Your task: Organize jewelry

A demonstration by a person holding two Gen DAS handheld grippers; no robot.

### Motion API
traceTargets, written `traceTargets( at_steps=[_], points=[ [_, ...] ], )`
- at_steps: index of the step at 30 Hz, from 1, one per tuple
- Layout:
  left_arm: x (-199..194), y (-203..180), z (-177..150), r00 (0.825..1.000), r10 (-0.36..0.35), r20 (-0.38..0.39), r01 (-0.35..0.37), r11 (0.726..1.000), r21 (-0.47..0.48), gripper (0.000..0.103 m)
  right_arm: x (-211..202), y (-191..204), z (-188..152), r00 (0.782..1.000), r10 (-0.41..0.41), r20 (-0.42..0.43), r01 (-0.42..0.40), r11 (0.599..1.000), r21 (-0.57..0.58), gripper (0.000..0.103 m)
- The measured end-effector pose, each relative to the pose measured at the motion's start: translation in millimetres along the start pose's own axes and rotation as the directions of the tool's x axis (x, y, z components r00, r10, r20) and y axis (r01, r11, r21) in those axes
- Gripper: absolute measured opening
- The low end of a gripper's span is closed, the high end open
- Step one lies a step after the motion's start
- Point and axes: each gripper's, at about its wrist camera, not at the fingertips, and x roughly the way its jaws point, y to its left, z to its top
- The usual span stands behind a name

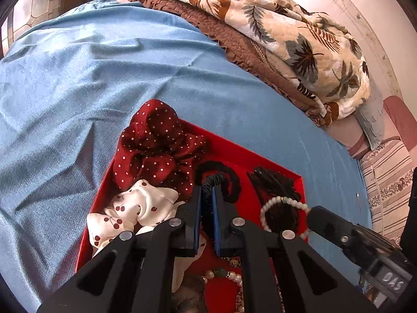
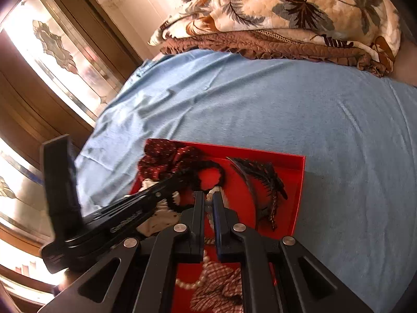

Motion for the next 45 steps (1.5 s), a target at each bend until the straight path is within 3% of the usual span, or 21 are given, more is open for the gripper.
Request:
traceTargets(
  at_steps=[7,11,15,24,26,28,30,35,40,43,45],
  points=[
    [-2.7,-0.3,-1.1,1.000,0.022,0.019,-0.022,1.000,0.004,0.008,16.9,-5.1,-8.3,0.996,-0.074,-0.043,0.073,0.997,-0.028,0.007],
    [-5.7,-3.8,-3.2,0.999,0.026,0.026,-0.027,0.999,0.020,0.013,19.5,-6.0,-16.6,0.993,-0.106,-0.057,0.103,0.993,-0.052,0.007],
    [-11.0,-6.8,-4.2,0.998,0.037,0.051,-0.039,0.999,0.032,0.029,20.6,-8.9,-25.2,0.989,-0.125,-0.074,0.121,0.991,-0.053,0.007],
    [-33.7,-13.3,-10.0,0.994,0.000,0.106,-0.006,0.999,0.054,0.043,11.3,-18.7,-38.4,0.985,-0.149,-0.086,0.146,0.988,-0.040,0.008],
    [-40.6,-15.7,-13.2,0.993,-0.014,0.121,0.006,0.998,0.067,0.048,4.6,-18.0,-40.5,0.985,-0.154,-0.076,0.150,0.987,-0.053,0.012],
    [-46.6,-19.0,-16.8,0.990,-0.014,0.137,0.002,0.996,0.085,0.051,-3.2,-16.6,-43.6,0.985,-0.164,-0.057,0.160,0.985,-0.070,0.032],
    [-52.5,-23.8,-20.8,0.987,-0.002,0.161,-0.016,0.994,0.111,0.052,-12.6,-16.6,-47.3,0.984,-0.175,-0.033,0.172,0.982,-0.080,0.041],
    [-62.5,-39.9,-31.1,0.971,0.056,0.233,-0.103,0.976,0.194,0.055,-47.1,-29.7,-65.8,0.981,-0.191,0.026,0.192,0.978,-0.077,0.043],
    [-70.9,-51.9,-40.2,0.947,0.094,0.307,-0.171,0.957,0.236,0.062,-79.1,-51.6,-92.1,0.965,-0.250,0.081,0.254,0.967,-0.036,0.052],
    [-76.1,-57.3,-46.9,0.925,0.122,0.359,-0.219,0.945,0.243,0.070,-98.2,-72.2,-110.4,0.953,-0.286,0.101,0.285,0.958,0.026,0.052],
    [-79.1,-63.4,-53.0,0.900,0.151,0.409,-0.270,0.930,0.250,0.077,-112.3,-86.7,-123.9,0.944,-0.306,0.124,0.298,0.951,0.077,0.052]
  ],
)
